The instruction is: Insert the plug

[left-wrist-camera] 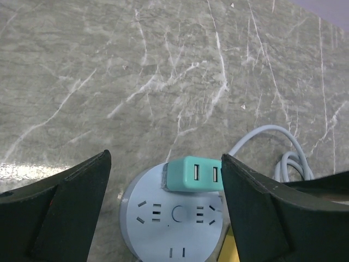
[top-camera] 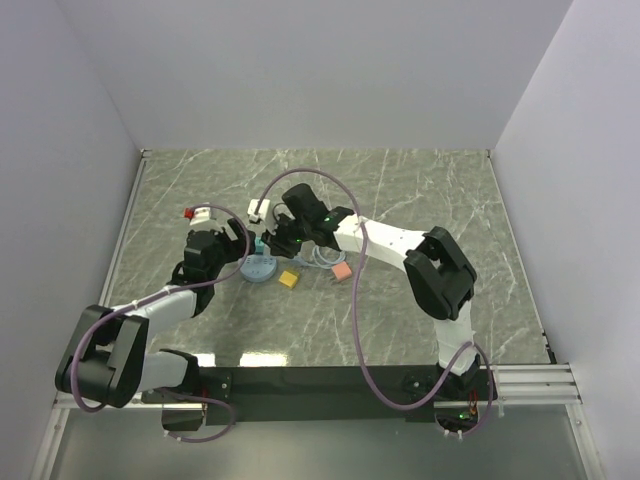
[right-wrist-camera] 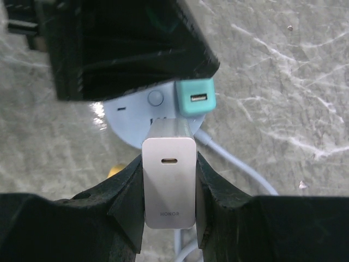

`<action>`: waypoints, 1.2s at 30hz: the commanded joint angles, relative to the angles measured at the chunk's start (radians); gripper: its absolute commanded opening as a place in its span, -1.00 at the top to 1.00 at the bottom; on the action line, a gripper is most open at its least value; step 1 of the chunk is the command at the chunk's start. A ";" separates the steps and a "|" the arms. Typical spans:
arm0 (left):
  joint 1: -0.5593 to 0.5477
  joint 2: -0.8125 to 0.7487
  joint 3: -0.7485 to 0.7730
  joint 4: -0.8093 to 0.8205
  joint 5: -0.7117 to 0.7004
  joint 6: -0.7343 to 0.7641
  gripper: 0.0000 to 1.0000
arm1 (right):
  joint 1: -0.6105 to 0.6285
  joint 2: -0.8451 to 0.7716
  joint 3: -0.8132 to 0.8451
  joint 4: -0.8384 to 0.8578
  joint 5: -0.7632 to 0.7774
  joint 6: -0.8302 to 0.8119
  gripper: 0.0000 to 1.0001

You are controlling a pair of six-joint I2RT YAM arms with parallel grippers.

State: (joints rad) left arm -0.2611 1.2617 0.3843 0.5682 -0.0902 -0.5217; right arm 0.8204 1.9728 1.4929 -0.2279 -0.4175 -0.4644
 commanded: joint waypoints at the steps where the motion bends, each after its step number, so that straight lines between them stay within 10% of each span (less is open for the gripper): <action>1: 0.005 0.011 0.016 0.036 0.038 -0.021 -0.75 | 0.019 0.017 0.079 0.039 0.022 -0.052 1.00; 36: 0.005 0.163 0.084 0.036 0.162 -0.001 -0.75 | 0.086 0.047 0.023 0.035 0.057 -0.131 1.00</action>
State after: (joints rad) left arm -0.2508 1.4055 0.4278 0.5884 0.0132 -0.5392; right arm 0.8642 2.0350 1.5185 -0.2237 -0.3458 -0.5663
